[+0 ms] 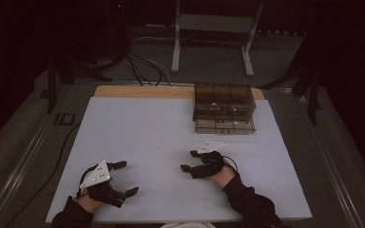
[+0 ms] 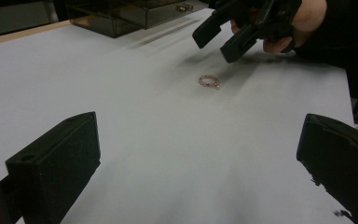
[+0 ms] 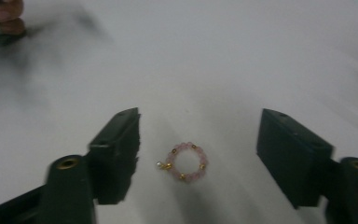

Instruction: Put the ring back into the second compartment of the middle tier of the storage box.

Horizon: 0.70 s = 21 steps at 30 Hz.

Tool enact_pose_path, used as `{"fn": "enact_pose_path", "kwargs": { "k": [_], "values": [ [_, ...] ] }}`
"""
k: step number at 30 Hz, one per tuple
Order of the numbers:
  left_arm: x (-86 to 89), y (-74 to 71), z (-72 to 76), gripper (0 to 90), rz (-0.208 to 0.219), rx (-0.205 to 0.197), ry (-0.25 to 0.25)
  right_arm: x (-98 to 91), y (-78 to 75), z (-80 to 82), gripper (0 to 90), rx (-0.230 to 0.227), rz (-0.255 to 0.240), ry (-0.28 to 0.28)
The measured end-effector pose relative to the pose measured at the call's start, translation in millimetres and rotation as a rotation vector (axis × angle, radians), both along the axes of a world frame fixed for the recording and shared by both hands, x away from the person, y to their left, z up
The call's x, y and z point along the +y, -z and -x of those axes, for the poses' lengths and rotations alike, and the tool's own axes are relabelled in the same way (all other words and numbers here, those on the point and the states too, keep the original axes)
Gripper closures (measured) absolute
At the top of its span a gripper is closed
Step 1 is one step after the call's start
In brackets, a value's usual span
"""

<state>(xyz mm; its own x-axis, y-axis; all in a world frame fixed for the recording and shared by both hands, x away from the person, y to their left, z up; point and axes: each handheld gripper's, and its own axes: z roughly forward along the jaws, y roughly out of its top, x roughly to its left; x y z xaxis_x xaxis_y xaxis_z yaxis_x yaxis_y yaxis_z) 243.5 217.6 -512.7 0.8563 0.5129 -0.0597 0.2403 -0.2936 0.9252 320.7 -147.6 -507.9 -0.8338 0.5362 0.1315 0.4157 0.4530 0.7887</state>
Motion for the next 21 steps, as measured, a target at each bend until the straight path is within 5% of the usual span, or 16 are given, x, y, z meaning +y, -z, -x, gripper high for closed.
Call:
{"fn": "enact_pose_path", "kwargs": {
  "k": [21],
  "values": [
    [-1.0,0.3,0.5,0.8,-0.003,-0.004,0.004,11.8,12.4,-0.3,72.3,0.026,0.102,0.038]
  ]
}}
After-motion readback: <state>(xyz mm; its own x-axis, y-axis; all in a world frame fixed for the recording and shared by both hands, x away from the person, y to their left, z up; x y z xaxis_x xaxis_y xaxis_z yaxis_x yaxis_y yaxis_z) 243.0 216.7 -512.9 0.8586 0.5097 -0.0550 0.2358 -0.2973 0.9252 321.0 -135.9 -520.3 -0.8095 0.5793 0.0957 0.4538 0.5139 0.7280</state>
